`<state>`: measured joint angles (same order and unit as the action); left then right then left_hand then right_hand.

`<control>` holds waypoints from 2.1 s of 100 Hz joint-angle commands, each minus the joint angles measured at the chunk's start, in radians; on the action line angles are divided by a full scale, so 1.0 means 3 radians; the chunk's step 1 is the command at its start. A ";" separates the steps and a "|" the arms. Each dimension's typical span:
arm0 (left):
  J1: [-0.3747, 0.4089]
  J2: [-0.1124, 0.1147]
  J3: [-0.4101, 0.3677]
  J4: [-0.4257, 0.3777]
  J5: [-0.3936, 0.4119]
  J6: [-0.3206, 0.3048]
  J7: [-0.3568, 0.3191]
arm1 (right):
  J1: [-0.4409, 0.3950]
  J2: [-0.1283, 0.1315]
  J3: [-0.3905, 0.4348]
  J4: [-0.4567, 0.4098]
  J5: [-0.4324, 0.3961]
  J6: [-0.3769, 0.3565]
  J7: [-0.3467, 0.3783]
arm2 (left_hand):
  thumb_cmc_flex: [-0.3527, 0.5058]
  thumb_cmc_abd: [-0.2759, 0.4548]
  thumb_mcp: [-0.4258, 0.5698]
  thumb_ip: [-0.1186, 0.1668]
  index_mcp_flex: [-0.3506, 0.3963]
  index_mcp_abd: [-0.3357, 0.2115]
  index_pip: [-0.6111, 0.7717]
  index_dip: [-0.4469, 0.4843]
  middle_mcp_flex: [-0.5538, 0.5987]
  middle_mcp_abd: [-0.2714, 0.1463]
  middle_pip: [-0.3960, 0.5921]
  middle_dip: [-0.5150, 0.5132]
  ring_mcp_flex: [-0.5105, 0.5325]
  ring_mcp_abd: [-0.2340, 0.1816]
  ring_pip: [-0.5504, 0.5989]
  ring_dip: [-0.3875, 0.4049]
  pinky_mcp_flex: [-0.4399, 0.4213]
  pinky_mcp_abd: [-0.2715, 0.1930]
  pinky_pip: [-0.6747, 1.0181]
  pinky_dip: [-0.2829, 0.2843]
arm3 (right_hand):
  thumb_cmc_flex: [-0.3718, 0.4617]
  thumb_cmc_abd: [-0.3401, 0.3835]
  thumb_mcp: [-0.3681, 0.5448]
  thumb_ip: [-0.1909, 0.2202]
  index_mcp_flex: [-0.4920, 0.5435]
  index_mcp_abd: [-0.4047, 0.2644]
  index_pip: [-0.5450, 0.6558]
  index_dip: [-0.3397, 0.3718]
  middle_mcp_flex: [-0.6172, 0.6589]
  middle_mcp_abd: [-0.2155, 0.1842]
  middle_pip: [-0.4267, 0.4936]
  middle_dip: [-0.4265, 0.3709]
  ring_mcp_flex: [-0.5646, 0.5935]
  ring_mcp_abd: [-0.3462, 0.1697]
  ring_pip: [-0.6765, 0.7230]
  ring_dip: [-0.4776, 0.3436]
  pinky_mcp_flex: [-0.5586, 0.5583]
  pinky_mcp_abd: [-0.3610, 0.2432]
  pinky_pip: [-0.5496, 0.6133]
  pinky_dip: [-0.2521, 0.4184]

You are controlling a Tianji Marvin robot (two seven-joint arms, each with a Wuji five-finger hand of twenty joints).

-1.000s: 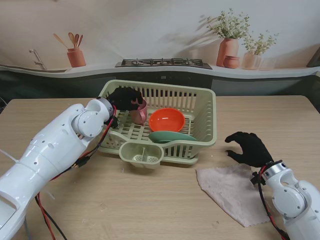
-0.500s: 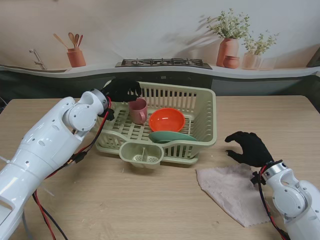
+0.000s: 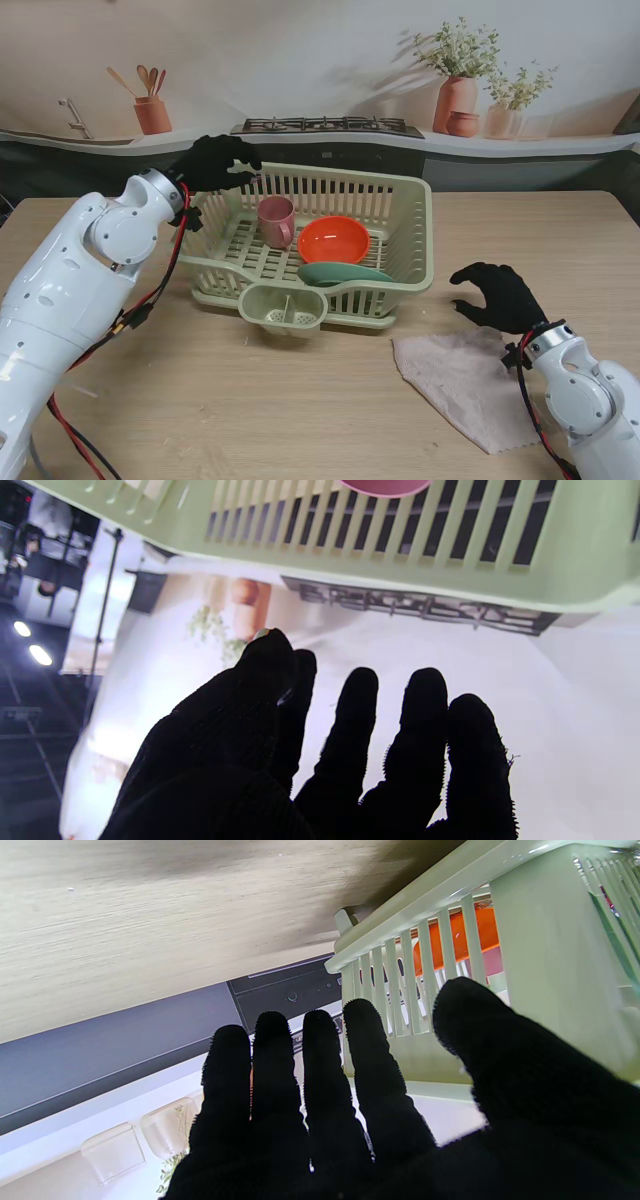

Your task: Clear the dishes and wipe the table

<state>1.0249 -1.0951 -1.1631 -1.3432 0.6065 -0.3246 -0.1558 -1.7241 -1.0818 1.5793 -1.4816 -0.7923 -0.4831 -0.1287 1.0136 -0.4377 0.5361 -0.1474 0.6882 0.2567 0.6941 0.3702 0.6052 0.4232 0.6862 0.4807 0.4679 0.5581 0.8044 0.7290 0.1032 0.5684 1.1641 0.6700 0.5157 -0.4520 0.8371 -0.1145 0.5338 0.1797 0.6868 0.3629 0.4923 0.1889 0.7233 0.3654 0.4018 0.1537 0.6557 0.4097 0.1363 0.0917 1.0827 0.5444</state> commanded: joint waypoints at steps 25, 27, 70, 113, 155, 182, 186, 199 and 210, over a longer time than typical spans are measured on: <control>0.0445 0.0124 -0.0543 -0.0336 0.0250 -0.0324 0.0010 | -0.0008 0.0003 -0.0012 -0.0020 -0.0012 -0.0004 0.0062 | 0.0165 0.0123 -0.0117 0.0084 -0.0071 -0.0033 0.0041 -0.0001 0.0008 -0.0059 0.0002 -0.0031 -0.0010 0.0006 -0.0015 0.0011 -0.0022 0.0015 0.0115 0.0028 | 0.0030 0.0028 0.0061 0.0145 0.0034 -0.0023 0.0017 0.0000 0.0026 -0.0049 0.0014 0.0027 -0.0022 -0.0052 0.0002 -0.0001 -0.0046 -0.0073 -0.0035 0.0041; 0.0479 0.0127 -0.0581 -0.0359 0.0270 -0.0345 0.0017 | -0.0009 0.0004 -0.0012 -0.0021 -0.0011 -0.0002 0.0064 | 0.0165 0.0129 -0.0119 0.0085 -0.0073 -0.0034 0.0039 -0.0001 0.0005 -0.0061 0.0001 -0.0032 -0.0014 0.0001 -0.0017 0.0011 -0.0022 0.0015 0.0115 0.0028 | 0.0032 0.0027 0.0062 0.0145 0.0031 -0.0020 0.0016 -0.0001 0.0026 -0.0050 0.0014 0.0027 -0.0021 -0.0050 0.0002 -0.0001 -0.0046 -0.0072 -0.0036 0.0041; 0.1152 0.0135 -0.1236 -0.0703 0.0626 -0.0676 0.0356 | -0.0019 0.0008 -0.0036 -0.0039 -0.0010 0.0044 0.0097 | 0.0151 0.0162 -0.0185 0.0097 -0.0091 -0.0026 0.0000 -0.0003 -0.0029 -0.0064 -0.0021 -0.0040 -0.0051 -0.0008 -0.0048 0.0002 -0.0045 0.0003 0.0088 0.0018 | 0.0032 0.0029 0.0062 0.0145 0.0034 -0.0016 0.0014 -0.0002 0.0024 -0.0045 0.0015 0.0027 -0.0024 -0.0050 0.0002 -0.0001 -0.0046 -0.0072 -0.0033 0.0041; 0.1639 0.0096 -0.1505 -0.0794 0.0933 -0.0760 0.0822 | -0.0019 0.0011 -0.0074 -0.0060 -0.0002 0.0092 0.0131 | 0.0156 0.0217 -0.0254 0.0107 -0.0099 0.0000 -0.0053 0.0006 -0.0069 -0.0056 -0.0034 -0.0045 -0.0099 0.0002 -0.0065 0.0004 -0.0090 -0.0015 0.0069 0.0004 | 0.0028 0.0025 0.0065 0.0146 0.0035 -0.0015 0.0014 -0.0001 0.0025 -0.0045 0.0015 0.0027 -0.0026 -0.0056 0.0002 -0.0001 -0.0049 -0.0074 -0.0037 0.0040; 0.2091 0.0074 -0.1739 -0.0884 0.1207 -0.0835 0.1188 | -0.0033 0.0014 -0.0094 -0.0086 -0.0004 0.0133 0.0155 | 0.0107 0.0211 -0.0226 0.0125 -0.0135 -0.0019 -0.0136 0.0035 -0.0140 -0.0102 -0.0084 -0.0067 -0.0171 -0.0055 -0.0144 -0.0025 -0.0157 -0.0027 -0.0028 -0.0056 | 0.0027 0.0025 0.0064 0.0145 0.0033 -0.0017 0.0013 -0.0001 0.0022 -0.0047 0.0014 0.0027 -0.0028 -0.0054 0.0001 -0.0001 -0.0050 -0.0073 -0.0036 0.0041; 0.2345 0.0067 -0.1811 -0.0895 0.1391 -0.0839 0.1446 | -0.0038 0.0017 -0.0093 -0.0095 -0.0005 0.0133 0.0176 | 0.0074 0.0220 -0.0217 0.0116 -0.0125 -0.0013 -0.0163 0.0054 -0.0152 -0.0109 -0.0102 -0.0077 -0.0193 -0.0054 -0.0178 -0.0031 -0.0188 -0.0034 -0.0071 -0.0090 | 0.0027 0.0026 0.0066 0.0145 0.0033 -0.0016 0.0014 -0.0001 0.0023 -0.0045 0.0017 0.0028 -0.0027 -0.0053 0.0002 -0.0001 -0.0050 -0.0072 -0.0035 0.0042; 0.2389 0.0066 -0.1823 -0.0901 0.1421 -0.0837 0.1481 | -0.0038 0.0018 -0.0092 -0.0096 -0.0008 0.0131 0.0179 | 0.0070 0.0218 -0.0217 0.0115 -0.0119 -0.0022 -0.0166 0.0056 -0.0151 -0.0109 -0.0103 -0.0078 -0.0194 -0.0051 -0.0182 -0.0031 -0.0189 -0.0035 -0.0071 -0.0092 | 0.0027 0.0024 0.0066 0.0145 0.0031 -0.0016 0.0013 -0.0001 0.0023 -0.0046 0.0016 0.0028 -0.0029 -0.0054 0.0001 -0.0001 -0.0051 -0.0070 -0.0036 0.0041; 0.2531 0.0054 -0.1845 -0.0942 0.1455 -0.0801 0.1579 | -0.0042 0.0020 -0.0091 -0.0101 -0.0008 0.0130 0.0191 | 0.0050 0.0216 -0.0215 0.0114 -0.0097 -0.0002 -0.0179 0.0058 -0.0145 -0.0102 -0.0104 -0.0079 -0.0189 -0.0036 -0.0190 -0.0030 -0.0193 -0.0030 -0.0075 -0.0100 | 0.0028 0.0022 0.0069 0.0145 0.0031 -0.0016 0.0013 -0.0001 0.0022 -0.0043 0.0015 0.0027 -0.0028 -0.0053 0.0001 -0.0001 -0.0053 -0.0071 -0.0037 0.0041; 0.2658 0.0036 -0.1861 -0.1026 0.1403 -0.0753 0.1558 | -0.0046 0.0023 -0.0095 -0.0107 -0.0011 0.0134 0.0205 | 0.0026 0.0209 -0.0200 0.0114 -0.0063 0.0013 -0.0202 0.0054 -0.0118 -0.0090 -0.0113 -0.0086 -0.0177 -0.0020 -0.0194 -0.0027 -0.0190 -0.0019 -0.0078 -0.0109 | 0.0028 0.0022 0.0069 0.0145 0.0031 -0.0011 0.0012 -0.0002 0.0021 -0.0047 0.0015 0.0027 -0.0028 -0.0051 0.0002 -0.0001 -0.0050 -0.0070 -0.0036 0.0041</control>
<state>1.7947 -1.0747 -1.7203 -1.6298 1.0432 -0.5630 0.3353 -1.7303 -1.0773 1.5530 -1.5062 -0.7911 -0.4422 -0.0838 1.0136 -0.4010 0.4753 -0.1362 0.6718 0.2517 0.6488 0.3792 0.5773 0.4104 0.6576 0.4789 0.4385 0.5514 0.7571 0.7282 0.0628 0.5684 1.1603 0.6586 0.5157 -0.4521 0.8371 -0.1145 0.5338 0.1797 0.6868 0.3629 0.4923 0.1889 0.7233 0.3654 0.4018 0.1537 0.6557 0.4097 0.1359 0.0917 1.0825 0.5444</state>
